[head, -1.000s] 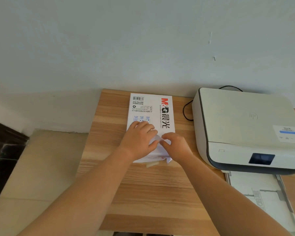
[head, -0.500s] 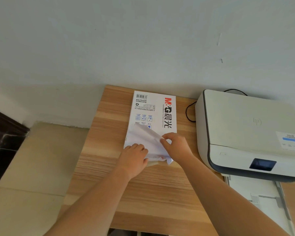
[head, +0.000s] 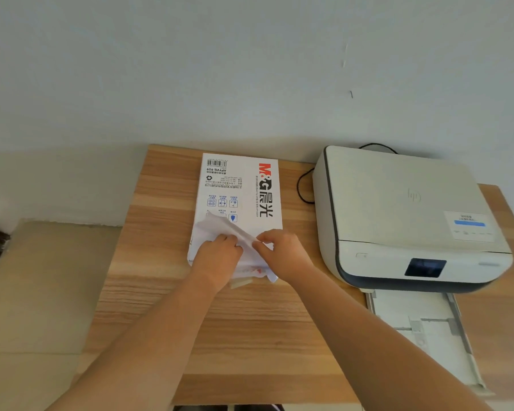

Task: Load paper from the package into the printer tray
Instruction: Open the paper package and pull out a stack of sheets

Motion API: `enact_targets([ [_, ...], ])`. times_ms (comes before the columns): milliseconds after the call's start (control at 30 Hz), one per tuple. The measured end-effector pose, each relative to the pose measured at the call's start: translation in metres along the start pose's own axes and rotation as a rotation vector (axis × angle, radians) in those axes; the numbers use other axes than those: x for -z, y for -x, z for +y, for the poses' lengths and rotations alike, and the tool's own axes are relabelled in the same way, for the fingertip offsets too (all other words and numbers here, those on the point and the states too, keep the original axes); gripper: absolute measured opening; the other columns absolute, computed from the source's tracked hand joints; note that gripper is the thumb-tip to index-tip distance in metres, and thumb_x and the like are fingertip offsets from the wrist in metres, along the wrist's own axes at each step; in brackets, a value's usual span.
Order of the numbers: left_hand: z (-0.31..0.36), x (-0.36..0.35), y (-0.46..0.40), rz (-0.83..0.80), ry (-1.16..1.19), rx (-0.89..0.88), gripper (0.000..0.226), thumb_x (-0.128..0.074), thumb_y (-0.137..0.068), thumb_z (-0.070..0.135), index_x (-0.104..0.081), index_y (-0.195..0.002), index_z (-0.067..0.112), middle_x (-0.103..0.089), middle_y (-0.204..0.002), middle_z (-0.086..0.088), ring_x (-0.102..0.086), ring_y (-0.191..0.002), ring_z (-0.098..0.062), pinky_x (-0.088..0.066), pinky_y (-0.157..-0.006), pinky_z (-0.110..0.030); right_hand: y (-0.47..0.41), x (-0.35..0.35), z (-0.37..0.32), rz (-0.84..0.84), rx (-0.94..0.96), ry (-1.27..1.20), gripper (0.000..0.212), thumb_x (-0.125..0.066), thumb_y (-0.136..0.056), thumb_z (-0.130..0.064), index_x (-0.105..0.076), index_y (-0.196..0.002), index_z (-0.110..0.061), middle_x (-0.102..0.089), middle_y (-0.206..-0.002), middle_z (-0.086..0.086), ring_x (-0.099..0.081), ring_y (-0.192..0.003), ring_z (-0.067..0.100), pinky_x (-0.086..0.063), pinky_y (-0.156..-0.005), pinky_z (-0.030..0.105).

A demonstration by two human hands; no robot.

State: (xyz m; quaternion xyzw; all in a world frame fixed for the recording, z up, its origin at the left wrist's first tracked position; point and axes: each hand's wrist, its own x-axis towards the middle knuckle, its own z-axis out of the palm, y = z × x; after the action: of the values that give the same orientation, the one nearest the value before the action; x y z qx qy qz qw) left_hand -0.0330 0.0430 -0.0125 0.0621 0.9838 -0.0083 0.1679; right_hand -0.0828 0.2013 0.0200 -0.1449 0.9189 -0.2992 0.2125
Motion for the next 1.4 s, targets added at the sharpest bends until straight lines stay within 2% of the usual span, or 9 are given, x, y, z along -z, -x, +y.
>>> enact_targets([
  [233,-0.004,0.004,0.002,-0.057,-0.042,-0.048,0.027,-0.050,-0.095,0.016,-0.059,-0.120,0.013,-0.048,-0.129,-0.006,-0.043,-0.120,-0.024,-0.049,-0.076,-0.037,-0.001,0.002,-0.001,0.000,0.019,0.036,0.028,-0.054,-0.095,-0.037,-0.070,-0.110,-0.020,-0.068,-0.116,-0.002,-0.062,-0.102,0.014,-0.051,-0.089,0.032],
  [433,-0.003,0.013,0.004,-0.075,-0.100,-0.123,0.033,-0.053,-0.089,0.005,-0.057,-0.122,0.009,-0.046,-0.132,-0.010,-0.044,-0.121,-0.026,-0.050,-0.079,-0.039,0.002,-0.001,-0.001,-0.001,0.036,0.029,0.027,-0.054,-0.095,-0.035,-0.069,-0.110,-0.018,-0.068,-0.115,0.000,-0.061,-0.106,0.015,-0.050,-0.091,0.034],
  [733,0.000,0.004,0.013,-0.034,-0.020,-0.084,0.033,-0.047,-0.092,0.004,-0.055,-0.123,0.009,-0.050,-0.132,-0.006,-0.042,-0.124,-0.022,-0.047,-0.080,-0.036,0.010,-0.005,-0.001,0.008,0.024,0.011,0.030,-0.059,-0.094,-0.036,-0.068,-0.115,-0.016,-0.066,-0.119,0.001,-0.059,-0.110,0.015,-0.048,-0.092,0.029],
  [900,0.008,-0.007,0.029,-0.011,0.013,-0.069,0.035,-0.048,-0.092,0.006,-0.054,-0.126,0.009,-0.051,-0.131,-0.005,-0.044,-0.124,-0.022,-0.042,-0.072,-0.033,0.019,-0.011,0.005,0.003,-0.010,-0.055,0.029,-0.063,-0.090,-0.041,-0.069,-0.108,-0.020,-0.066,-0.118,-0.002,-0.059,-0.110,0.012,-0.048,-0.092,0.030],
  [1000,0.012,-0.017,0.042,0.078,0.054,-0.106,0.023,-0.067,-0.081,0.009,-0.070,-0.103,0.012,-0.066,-0.109,-0.002,-0.060,-0.103,-0.020,-0.045,-0.056,-0.030,0.024,-0.013,0.009,0.016,-0.032,-0.062,0.028,-0.060,-0.090,-0.042,-0.069,-0.107,-0.021,-0.065,-0.119,-0.004,-0.058,-0.110,0.012,-0.048,-0.092,0.030],
  [1100,0.012,-0.025,0.053,0.051,0.008,-0.175,0.032,-0.092,-0.035,0.018,-0.067,-0.054,0.022,-0.062,-0.065,0.006,-0.061,-0.058,-0.011,-0.024,-0.034,-0.020,0.033,-0.015,0.016,0.039,-0.038,-0.021,0.025,-0.059,-0.092,-0.037,-0.068,-0.108,-0.020,-0.063,-0.114,-0.006,-0.057,-0.106,0.012,-0.048,-0.089,0.029],
  [1133,0.013,-0.026,0.056,0.019,0.015,-0.162,0.034,-0.092,-0.030,0.019,-0.064,-0.049,0.024,-0.058,-0.061,0.008,-0.057,-0.054,-0.011,-0.019,-0.034,-0.020,0.036,-0.016,0.020,0.046,-0.041,0.018,0.024,-0.059,-0.093,-0.036,-0.067,-0.108,-0.019,-0.062,-0.111,-0.005,-0.057,-0.104,0.013,-0.049,-0.087,0.028],
  [1233,0.019,-0.025,0.071,0.000,-0.056,-0.220,0.021,-0.086,-0.051,0.027,-0.066,-0.057,0.023,-0.057,-0.066,0.009,-0.056,-0.057,-0.010,-0.019,-0.040,-0.023,0.042,-0.016,0.032,0.034,-0.122,0.087,0.021,-0.056,-0.093,-0.035,-0.066,-0.106,-0.021,-0.060,-0.104,-0.004,-0.057,-0.095,0.016,-0.053,-0.081,0.031],
  [1400,0.021,-0.021,0.080,0.013,0.041,-0.196,0.032,-0.090,-0.038,0.032,-0.059,-0.045,0.027,-0.050,-0.055,0.010,-0.050,-0.045,-0.009,-0.013,-0.040,-0.019,0.056,-0.016,0.044,-0.024,-0.302,0.092,0.029,-0.057,-0.091,-0.036,-0.058,-0.115,-0.020,-0.056,-0.114,0.000,-0.058,-0.093,0.018,-0.050,-0.074,0.030],
])
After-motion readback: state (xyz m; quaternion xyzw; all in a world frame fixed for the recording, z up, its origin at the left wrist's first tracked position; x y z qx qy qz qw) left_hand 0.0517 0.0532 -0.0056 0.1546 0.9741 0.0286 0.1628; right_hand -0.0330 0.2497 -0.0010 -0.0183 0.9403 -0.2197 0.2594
